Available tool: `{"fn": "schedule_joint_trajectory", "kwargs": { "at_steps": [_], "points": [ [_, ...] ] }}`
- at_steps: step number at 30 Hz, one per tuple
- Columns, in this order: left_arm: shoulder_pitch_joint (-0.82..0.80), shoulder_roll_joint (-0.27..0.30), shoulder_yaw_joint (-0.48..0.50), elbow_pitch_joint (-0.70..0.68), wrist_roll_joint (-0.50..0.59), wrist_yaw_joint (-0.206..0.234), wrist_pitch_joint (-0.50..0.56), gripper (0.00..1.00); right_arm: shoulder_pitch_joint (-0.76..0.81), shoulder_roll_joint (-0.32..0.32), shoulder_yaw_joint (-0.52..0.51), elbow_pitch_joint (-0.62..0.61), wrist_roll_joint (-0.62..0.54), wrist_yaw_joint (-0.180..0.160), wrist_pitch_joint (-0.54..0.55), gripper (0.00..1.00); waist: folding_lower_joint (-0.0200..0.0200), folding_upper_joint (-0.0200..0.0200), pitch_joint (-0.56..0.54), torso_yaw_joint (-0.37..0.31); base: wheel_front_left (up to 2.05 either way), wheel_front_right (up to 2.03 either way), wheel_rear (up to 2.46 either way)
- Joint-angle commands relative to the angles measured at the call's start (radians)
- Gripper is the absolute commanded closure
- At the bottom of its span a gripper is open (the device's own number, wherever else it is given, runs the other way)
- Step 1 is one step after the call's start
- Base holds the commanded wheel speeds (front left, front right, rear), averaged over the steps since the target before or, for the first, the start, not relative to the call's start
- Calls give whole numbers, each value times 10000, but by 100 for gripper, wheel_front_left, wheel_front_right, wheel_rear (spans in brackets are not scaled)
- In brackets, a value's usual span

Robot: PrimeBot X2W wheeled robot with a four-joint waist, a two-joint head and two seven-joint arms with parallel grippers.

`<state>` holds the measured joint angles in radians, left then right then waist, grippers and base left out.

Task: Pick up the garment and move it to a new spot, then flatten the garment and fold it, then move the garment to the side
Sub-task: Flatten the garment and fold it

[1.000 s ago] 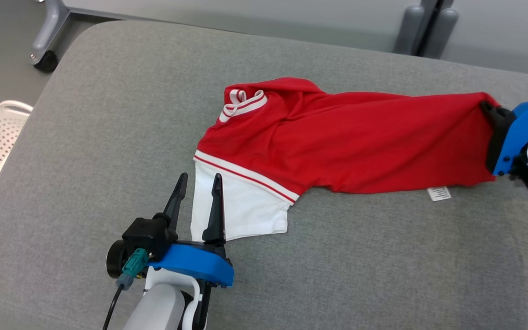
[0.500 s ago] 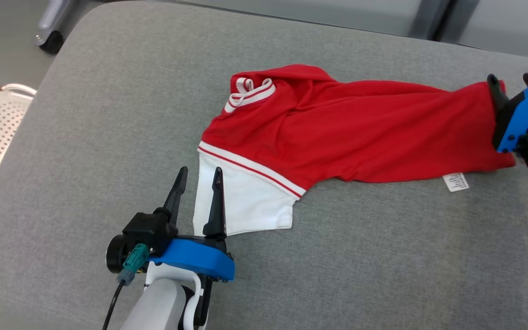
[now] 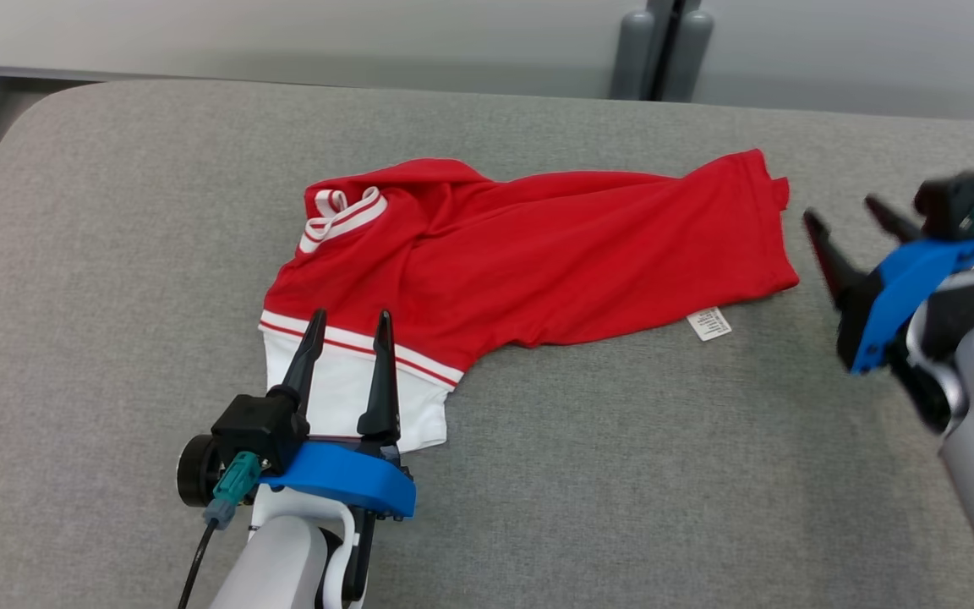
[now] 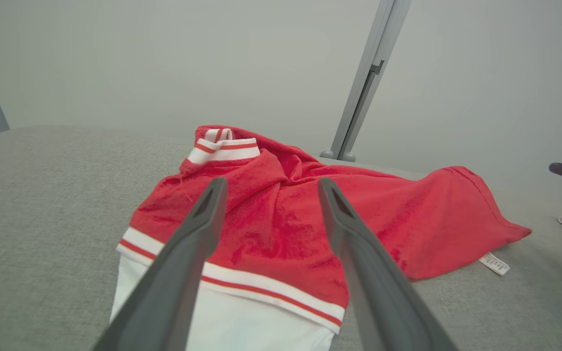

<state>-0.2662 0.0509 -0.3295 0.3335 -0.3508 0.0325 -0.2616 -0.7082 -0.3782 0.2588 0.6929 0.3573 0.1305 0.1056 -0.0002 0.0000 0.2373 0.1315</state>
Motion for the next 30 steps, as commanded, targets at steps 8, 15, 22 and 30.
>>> {"fn": "schedule_joint_trajectory", "kwargs": {
  "at_steps": [8,15,22,30],
  "points": [
    [-14,-6,126,52,145,-134,-49,0,1326,484,450,-587,252,5,-53,0,2,0,125,-92,0,0,0],
    [-217,-8,125,52,152,-172,-49,0,766,708,-244,353,-186,5,-220,0,2,0,365,390,0,0,0],
    [-194,-9,68,52,13,-105,-49,0,223,976,-1185,1887,-870,4,-34,0,2,0,490,881,0,0,0],
    [-52,-13,134,-12,13,-7,-49,0,108,1437,-1112,2072,-1181,4,-542,33,2,0,377,877,0,0,0]
  ]
}}
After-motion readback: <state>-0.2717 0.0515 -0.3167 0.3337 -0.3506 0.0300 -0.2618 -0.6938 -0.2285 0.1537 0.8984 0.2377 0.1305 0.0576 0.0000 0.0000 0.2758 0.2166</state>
